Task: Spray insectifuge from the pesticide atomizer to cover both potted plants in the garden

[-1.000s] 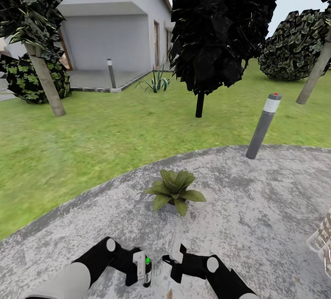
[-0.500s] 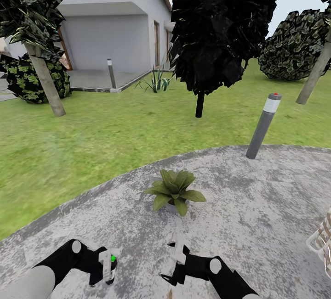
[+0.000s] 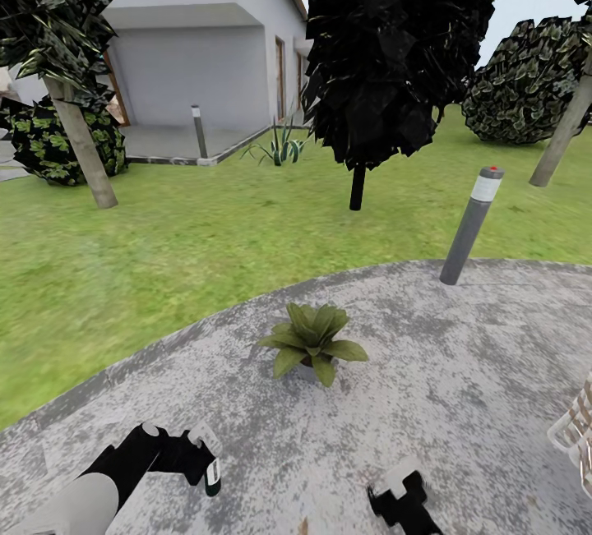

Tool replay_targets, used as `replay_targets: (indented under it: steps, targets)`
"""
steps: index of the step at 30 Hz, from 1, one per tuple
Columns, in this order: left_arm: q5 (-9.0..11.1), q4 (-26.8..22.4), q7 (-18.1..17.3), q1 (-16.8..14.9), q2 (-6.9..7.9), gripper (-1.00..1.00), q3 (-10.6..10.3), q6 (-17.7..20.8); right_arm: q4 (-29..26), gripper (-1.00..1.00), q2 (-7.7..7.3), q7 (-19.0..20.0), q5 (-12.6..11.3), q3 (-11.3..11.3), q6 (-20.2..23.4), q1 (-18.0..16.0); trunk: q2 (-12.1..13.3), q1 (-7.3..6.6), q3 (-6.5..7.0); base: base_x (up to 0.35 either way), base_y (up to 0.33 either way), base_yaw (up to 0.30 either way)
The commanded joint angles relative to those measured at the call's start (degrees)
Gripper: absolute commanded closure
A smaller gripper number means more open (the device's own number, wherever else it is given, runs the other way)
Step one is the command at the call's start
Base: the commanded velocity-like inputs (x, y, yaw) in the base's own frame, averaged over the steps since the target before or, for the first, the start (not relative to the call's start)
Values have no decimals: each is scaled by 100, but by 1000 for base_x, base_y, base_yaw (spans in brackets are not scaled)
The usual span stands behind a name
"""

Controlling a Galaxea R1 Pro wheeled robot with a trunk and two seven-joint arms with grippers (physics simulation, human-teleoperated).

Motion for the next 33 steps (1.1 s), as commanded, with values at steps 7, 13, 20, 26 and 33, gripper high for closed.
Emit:
replay_targets:
  steps: [7, 13, 20, 26, 33]
  targets:
    - [-13, -15, -43, -23, -16, 100, 78, 71, 6, -100, -2, -57, 367, 21, 0, -4, -2, -1, -5, 0, 0, 0]
    - [4, -26, -24, -244, -155, 100, 88, 388, 38, -100, -4, -81, 339, -12, 11, -4, -2, -1, -5, 0, 0, 0]
    - [13, -27, -24, -967, -380, 100, 95, 1952, 435, -100, 5, -185, -804, -275, 11, -4, -2, -1, -5, 0, 0, 0]
    - [-20, -27, -446, -1325, -534, 100, 74, 3162, 579, -100, 37, -279, -1524, -361, 11, -4, -2, -1, -5, 0, 0, 0]
    - [-36, -34, -568, -1381, -547, 100, 39, 3340, 574, -100, 65, -282, -1577, -382, 11, -4, -2, -1, -5, 1, 0, -183]
